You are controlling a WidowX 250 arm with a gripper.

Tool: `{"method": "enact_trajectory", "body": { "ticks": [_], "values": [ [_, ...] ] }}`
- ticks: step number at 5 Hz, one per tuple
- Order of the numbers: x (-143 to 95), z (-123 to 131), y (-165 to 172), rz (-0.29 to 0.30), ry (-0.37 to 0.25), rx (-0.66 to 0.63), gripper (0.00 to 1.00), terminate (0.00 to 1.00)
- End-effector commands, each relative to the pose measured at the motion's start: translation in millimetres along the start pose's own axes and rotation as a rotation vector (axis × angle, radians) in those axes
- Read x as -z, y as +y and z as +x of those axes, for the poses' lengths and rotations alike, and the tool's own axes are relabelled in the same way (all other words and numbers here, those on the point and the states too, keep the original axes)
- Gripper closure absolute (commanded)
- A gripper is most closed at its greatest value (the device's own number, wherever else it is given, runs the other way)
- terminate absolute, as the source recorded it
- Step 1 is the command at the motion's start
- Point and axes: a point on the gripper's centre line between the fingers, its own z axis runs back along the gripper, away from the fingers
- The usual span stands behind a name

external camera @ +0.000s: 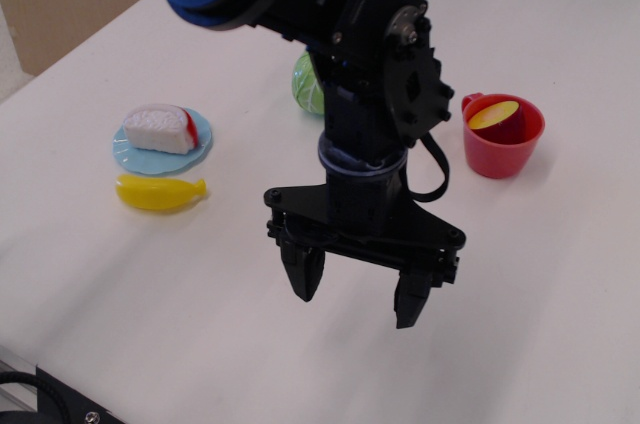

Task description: Take sushi off plate

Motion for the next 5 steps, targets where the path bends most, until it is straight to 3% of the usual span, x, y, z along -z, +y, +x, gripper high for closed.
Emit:
{"method": "enact_trajectory", "body": {
  "ticks": [1,2,4,5],
  "values": [
    [0,0,0,0.0,0.0,0.0,0.0,0.0],
    [-12,10,29,-0.051,-0.09,-0.245,0.0,0.0],
    [-17,31,95,-0.068,-0.108,-0.674,0.0,0.0],
    [-18,45,128,-0.055,-0.165,-0.861,0.0,0.0]
  ]
}}
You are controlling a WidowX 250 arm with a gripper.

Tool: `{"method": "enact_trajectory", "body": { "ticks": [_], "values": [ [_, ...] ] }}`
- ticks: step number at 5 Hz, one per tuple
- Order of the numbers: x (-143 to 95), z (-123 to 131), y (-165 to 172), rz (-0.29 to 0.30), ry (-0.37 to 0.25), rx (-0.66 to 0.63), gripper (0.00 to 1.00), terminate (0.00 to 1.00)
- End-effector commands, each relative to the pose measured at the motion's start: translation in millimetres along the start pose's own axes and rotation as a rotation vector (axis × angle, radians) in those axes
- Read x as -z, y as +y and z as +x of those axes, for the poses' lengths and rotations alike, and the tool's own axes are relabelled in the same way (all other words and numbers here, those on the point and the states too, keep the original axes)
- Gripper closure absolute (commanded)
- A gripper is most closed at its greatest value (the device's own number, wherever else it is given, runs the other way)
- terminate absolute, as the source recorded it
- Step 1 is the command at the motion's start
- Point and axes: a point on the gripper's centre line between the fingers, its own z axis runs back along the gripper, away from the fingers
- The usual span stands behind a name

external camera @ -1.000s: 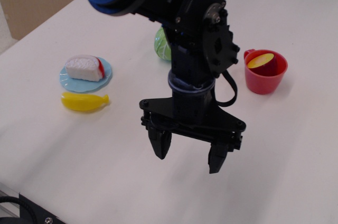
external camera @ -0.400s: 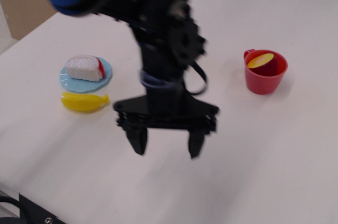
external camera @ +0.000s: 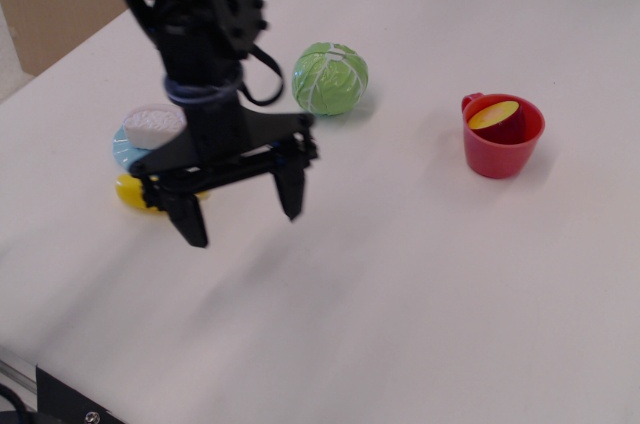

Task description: Take sushi off plate

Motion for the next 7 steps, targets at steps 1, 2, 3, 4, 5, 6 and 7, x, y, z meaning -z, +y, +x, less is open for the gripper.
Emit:
{"method": "enact_trajectory", "body": {
  "ticks": [1,2,3,4,5,6,7],
  "values": [
    [-5,57,26,-0.006,-0.124,-0.285,0.0,0.0],
    [-6,78,34,-0.007,-0.189,-0.378,0.0,0.0],
    [-5,93,37,0.007,-0.201,-0.427,0.0,0.0],
    [-4,103,41,0.029,-0.21,-0.478,0.0,0.0],
    [3,114,43,0.028,-0.208,-0.508,0.0,0.0],
    [10,122,43,0.012,-0.218,-0.549,0.0,0.0],
    [15,127,42,0.021,-0.226,-0.573,0.0,0.0]
  ]
}}
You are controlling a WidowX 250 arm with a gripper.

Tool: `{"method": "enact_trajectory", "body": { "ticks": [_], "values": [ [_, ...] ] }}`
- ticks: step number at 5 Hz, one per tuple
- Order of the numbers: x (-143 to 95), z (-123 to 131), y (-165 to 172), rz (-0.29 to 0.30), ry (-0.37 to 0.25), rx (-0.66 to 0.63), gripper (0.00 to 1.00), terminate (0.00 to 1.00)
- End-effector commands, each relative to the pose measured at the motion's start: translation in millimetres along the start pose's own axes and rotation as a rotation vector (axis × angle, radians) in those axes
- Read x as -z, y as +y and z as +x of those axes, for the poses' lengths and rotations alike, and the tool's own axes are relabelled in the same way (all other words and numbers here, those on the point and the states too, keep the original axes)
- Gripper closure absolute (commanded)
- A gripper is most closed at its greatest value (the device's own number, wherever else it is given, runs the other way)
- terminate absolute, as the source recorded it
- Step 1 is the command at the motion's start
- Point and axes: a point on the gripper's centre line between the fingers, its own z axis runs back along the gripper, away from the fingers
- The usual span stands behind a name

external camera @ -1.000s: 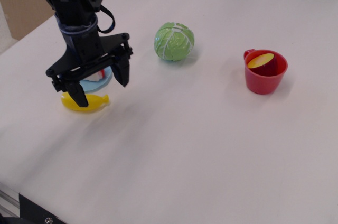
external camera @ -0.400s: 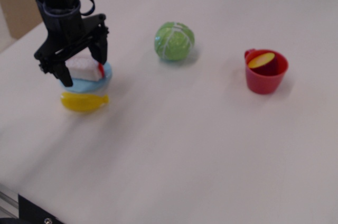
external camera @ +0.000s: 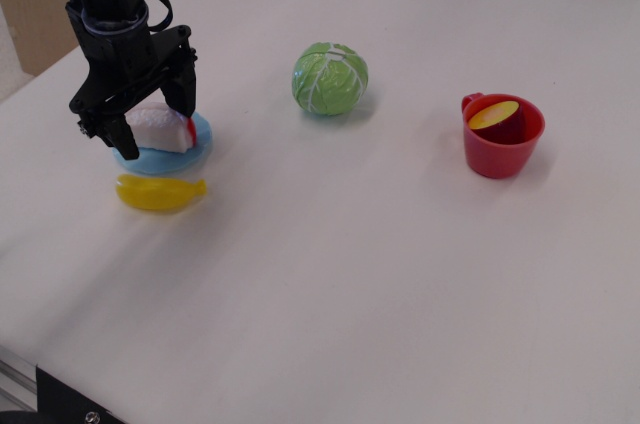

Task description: Take sushi off plate

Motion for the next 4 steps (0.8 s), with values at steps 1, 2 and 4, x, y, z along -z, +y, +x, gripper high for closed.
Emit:
{"method": "enact_trajectory", "body": {
  "ticks": [1,2,4],
  "values": [
    [-0.4,7.1,1.4,-0.009,-0.029,-0.045,0.0,0.0],
    [5.6,8.6,1.9,0.009,-0.023,-0.049,0.0,0.0],
    [8.6,13.5,2.7,0.035,-0.027,-0.028,1.0,0.0]
  ]
}}
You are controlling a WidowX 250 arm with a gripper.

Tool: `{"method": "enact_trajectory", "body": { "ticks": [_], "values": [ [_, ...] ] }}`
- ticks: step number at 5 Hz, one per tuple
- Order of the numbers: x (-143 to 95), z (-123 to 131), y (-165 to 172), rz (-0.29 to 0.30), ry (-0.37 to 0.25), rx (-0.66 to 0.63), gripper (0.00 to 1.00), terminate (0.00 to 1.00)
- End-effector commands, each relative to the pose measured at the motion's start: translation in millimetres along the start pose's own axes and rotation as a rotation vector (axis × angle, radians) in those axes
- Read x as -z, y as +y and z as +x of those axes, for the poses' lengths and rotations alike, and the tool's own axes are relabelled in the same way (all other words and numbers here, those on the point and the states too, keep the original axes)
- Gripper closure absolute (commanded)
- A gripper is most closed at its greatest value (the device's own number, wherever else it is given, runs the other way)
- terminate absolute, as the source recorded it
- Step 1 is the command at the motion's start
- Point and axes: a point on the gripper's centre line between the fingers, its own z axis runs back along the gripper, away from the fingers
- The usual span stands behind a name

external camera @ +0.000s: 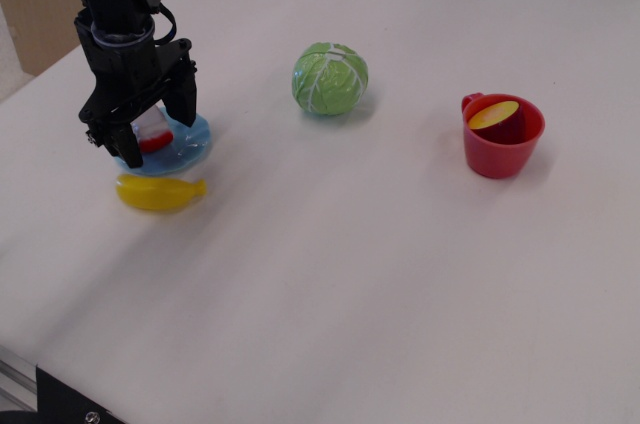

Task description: Take sushi off plate

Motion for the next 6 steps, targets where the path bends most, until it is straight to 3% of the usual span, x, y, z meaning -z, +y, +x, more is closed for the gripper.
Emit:
{"method": "enact_trajectory", "body": {
  "ticks": [1,2,3,4,5,6],
  "values": [
    [-9,6,5,-0.014,-0.027,0.02,1.0,0.0],
    [-14,1,2,0.0,-0.044,0.074,1.0,0.0],
    [-31,-11,-1,-0.025,-0.079,0.159,1.0,0.0],
    [-49,-40,-7,-0.072,-0.085,0.255,1.0,0.0],
    [-68,-84,-11,-0.118,-0.1,0.367,1.0,0.0],
    [-66,-131,-7,-0.147,-0.008,0.496,1.0,0.0]
  ]
}}
